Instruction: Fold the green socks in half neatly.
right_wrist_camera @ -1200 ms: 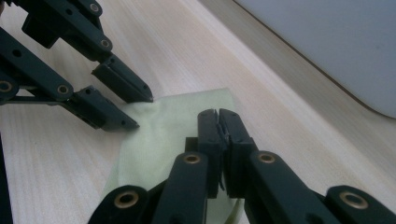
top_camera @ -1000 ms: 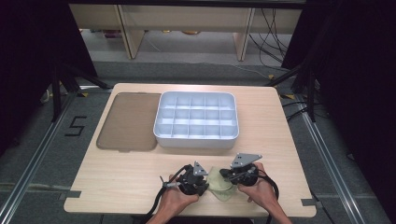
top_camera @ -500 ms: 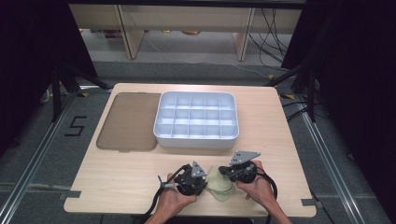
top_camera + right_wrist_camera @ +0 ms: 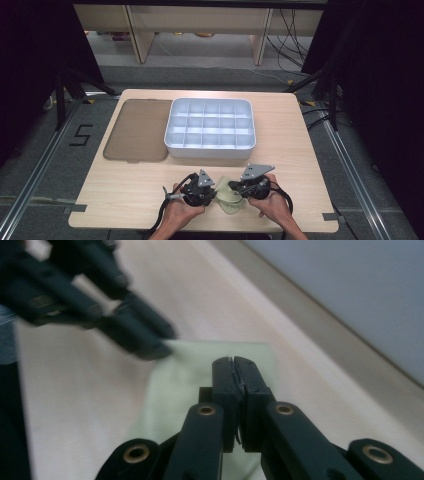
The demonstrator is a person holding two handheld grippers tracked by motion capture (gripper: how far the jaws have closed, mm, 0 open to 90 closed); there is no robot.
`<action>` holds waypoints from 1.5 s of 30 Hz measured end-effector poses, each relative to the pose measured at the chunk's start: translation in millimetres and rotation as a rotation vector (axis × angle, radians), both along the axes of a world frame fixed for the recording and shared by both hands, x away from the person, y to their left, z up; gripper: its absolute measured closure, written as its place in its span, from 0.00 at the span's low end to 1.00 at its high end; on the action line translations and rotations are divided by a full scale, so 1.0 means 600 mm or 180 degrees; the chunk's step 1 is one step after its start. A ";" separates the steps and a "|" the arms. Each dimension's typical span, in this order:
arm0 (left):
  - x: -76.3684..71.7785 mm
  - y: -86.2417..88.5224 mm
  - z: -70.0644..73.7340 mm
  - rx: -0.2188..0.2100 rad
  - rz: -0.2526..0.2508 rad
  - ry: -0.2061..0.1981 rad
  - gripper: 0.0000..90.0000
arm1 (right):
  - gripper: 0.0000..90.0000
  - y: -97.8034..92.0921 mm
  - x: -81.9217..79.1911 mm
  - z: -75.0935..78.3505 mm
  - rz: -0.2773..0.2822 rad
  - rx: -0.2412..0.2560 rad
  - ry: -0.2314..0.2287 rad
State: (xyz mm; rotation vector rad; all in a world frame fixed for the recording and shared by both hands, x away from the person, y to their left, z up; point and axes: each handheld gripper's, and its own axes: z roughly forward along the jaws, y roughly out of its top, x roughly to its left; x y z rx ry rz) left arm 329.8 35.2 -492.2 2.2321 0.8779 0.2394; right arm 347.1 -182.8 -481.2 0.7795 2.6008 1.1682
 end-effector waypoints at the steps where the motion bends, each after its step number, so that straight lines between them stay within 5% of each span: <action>1: 0.001 0.002 0.000 0.0022 0.0019 -0.0007 0.94 | 0.98 0.004 -0.007 -0.002 0.0065 -0.0015 0.0005; 7: 0.001 0.005 0.000 0.0008 0.0033 -0.0002 0.93 | 0.98 0.023 -0.020 -0.021 0.0250 -0.0040 0.0140; 12: 0.000 0.006 0.001 0.0007 0.0017 -0.0020 0.93 | 0.98 0.042 -0.024 -0.036 0.0359 -0.0263 0.0069; 20: 0.000 0.007 0.005 0.0052 -0.0033 -0.0071 0.93 | 0.98 0.039 -0.031 -0.032 0.0467 -0.0160 0.0132; 25: -0.002 0.007 0.008 0.0034 -0.0022 -0.0101 0.93 | 0.97 0.030 -0.026 -0.026 0.0360 -0.0082 0.0139; 32: -0.004 0.009 0.017 0.0069 -0.0063 -0.0189 0.93 | 0.98 -0.017 0.000 -0.013 -0.0044 0.0007 0.0106; 38: -0.013 0.002 0.024 0.0104 -0.0122 -0.0284 0.93 | 0.98 -0.016 0.006 -0.029 -0.0061 -0.0098 0.0187; 45: -0.017 -0.002 0.029 0.0141 -0.0179 -0.0352 0.93 | 0.97 -0.021 0.004 -0.027 -0.0089 -0.0035 0.0183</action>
